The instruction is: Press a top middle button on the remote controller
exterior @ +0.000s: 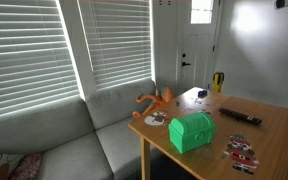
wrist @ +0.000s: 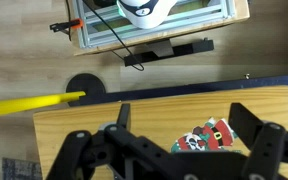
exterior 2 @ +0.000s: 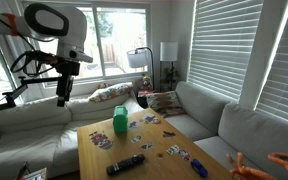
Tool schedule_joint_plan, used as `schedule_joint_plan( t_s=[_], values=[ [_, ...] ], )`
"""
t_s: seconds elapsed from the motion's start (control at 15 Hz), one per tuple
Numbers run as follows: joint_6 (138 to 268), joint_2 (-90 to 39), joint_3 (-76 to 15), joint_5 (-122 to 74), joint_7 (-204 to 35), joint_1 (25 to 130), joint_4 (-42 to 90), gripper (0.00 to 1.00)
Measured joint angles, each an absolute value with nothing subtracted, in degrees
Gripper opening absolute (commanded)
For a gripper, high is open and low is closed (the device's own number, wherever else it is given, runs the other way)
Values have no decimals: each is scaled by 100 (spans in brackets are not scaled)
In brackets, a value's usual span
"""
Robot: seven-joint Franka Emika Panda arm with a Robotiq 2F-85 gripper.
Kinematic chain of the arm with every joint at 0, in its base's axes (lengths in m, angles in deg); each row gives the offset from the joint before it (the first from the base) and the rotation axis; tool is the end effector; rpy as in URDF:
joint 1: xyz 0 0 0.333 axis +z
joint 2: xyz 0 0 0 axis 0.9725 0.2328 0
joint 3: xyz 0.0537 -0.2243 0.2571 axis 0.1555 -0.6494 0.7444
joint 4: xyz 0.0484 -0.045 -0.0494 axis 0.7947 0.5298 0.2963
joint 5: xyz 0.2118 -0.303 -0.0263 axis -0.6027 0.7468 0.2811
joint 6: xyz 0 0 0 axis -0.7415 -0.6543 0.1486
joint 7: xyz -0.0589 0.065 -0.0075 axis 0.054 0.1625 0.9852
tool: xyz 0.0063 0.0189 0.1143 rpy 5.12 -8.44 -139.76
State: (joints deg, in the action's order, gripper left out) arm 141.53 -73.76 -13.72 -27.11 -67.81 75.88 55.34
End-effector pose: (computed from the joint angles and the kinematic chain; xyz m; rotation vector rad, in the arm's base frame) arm 0.2901 0.0835 0.5977 2.8964 -0.3047 -0.4367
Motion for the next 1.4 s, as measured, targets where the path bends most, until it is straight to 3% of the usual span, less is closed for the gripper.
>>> schedule_joint_plan(
  t_s=[0.67, 1.4],
  values=[
    [14317, -7350, -1447, -2677, -6585, 7540, 5562, 100],
    [17534, -6827, -2538, -2161, -7103, 7214, 6293, 100]
  ],
)
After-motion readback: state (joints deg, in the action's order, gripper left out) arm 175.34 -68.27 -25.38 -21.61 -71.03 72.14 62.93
